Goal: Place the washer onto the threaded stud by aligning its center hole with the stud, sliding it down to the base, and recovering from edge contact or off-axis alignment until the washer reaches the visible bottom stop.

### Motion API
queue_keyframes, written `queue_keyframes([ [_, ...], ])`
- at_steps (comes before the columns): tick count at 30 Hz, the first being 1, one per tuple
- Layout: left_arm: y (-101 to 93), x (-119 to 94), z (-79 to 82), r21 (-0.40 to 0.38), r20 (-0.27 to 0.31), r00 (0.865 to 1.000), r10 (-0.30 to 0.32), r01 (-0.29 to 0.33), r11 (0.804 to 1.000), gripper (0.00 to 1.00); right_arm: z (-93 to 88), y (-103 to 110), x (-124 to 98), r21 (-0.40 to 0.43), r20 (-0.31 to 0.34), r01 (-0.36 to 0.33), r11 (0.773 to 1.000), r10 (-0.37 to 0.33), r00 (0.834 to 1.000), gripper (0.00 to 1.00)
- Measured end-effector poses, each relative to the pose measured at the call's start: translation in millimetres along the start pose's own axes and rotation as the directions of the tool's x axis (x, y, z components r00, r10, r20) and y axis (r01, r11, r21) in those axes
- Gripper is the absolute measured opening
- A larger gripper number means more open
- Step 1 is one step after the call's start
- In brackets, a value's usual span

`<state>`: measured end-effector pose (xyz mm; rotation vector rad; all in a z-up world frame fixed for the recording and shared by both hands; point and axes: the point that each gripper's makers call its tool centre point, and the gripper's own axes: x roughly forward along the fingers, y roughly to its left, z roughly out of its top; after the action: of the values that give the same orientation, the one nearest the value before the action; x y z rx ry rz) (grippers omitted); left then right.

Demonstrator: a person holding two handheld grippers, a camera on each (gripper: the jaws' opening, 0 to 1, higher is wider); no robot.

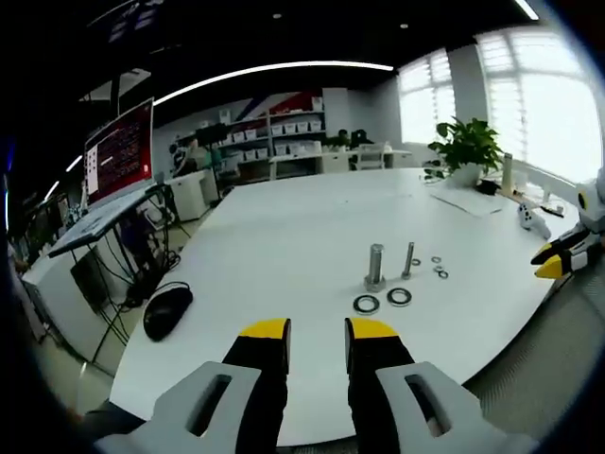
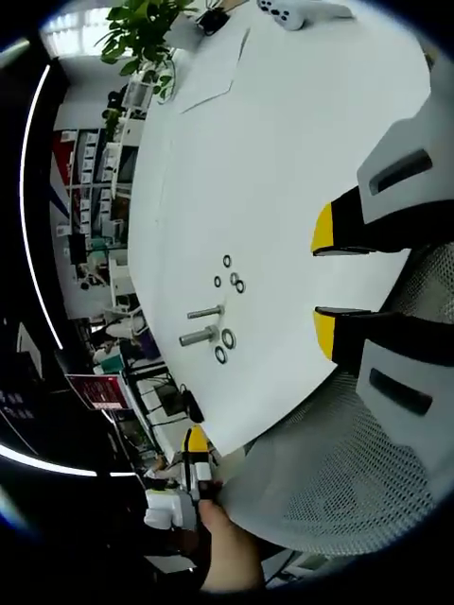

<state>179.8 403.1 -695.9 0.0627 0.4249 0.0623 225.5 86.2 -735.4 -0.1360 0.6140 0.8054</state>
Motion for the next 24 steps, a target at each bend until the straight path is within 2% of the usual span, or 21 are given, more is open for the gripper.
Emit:
queue_keyframes([
  [24, -0.2, 1.0, -5.9, 0.022, -0.036, 0.999, 0.001, -0.001, 1.000, 0.18, 0.7, 1.3, 1.0, -0.003, 0.001, -0.008, 1.000, 0.008, 1.000, 0.24],
])
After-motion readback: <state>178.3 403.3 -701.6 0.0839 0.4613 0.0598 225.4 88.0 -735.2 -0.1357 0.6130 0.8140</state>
